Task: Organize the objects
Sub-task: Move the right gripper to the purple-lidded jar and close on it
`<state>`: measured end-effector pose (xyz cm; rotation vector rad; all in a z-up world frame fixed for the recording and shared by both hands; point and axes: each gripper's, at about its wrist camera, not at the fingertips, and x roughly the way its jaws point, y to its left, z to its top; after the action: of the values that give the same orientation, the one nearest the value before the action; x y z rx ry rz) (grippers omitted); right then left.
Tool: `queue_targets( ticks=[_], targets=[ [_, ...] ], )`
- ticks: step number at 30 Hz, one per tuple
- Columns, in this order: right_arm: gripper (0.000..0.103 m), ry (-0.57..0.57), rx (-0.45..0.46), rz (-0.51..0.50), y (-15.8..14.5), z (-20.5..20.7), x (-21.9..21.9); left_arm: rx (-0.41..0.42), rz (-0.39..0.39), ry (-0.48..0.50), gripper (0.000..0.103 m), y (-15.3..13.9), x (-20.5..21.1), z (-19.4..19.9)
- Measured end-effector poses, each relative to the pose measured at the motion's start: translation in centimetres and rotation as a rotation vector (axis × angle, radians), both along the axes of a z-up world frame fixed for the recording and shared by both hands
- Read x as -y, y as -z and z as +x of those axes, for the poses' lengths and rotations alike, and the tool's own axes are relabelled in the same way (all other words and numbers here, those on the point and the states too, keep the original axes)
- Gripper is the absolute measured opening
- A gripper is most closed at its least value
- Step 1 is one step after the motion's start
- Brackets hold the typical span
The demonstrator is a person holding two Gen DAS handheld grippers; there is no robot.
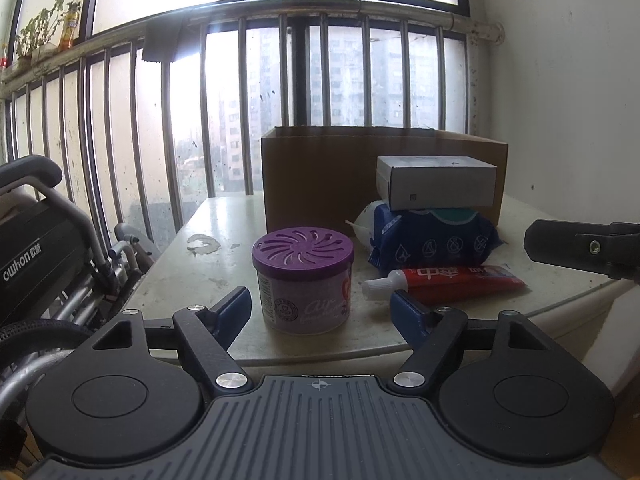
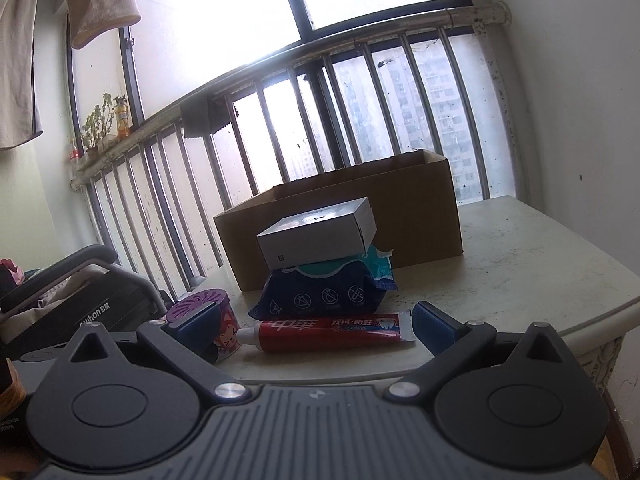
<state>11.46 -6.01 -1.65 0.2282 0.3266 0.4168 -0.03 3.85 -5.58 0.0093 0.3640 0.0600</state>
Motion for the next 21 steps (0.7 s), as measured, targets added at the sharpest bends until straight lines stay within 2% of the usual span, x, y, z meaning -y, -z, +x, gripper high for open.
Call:
queue_targets(
  ticks=[5,10,14,17,21],
  targets=[
    [0.103,-0.065,0.008,-0.029,-0.4,0.7,-1.0,-0.011,0.004,0.037,0.070,0.3,-1.3,1.2],
    [0.103,-0.155,0.011,-0.045,-1.1,1.8,-2.0,0.001,0.002,0.093,0.069,0.5,-2.0,2.0],
    [0.103,-0.252,0.016,-0.098,-1.7,2.5,-3.3,-0.017,0.055,0.106,0.069,0.9,-1.8,2.9],
    [0.103,-0.303,0.023,-0.143,-1.9,2.8,-4.4,-0.018,0.004,0.111,0.069,1.1,-2.4,3.2],
    [0.103,-0.339,0.006,-0.140,-1.8,3.5,-5.2,-0.018,-0.047,0.107,0.069,1.3,-3.1,3.7]
  ],
)
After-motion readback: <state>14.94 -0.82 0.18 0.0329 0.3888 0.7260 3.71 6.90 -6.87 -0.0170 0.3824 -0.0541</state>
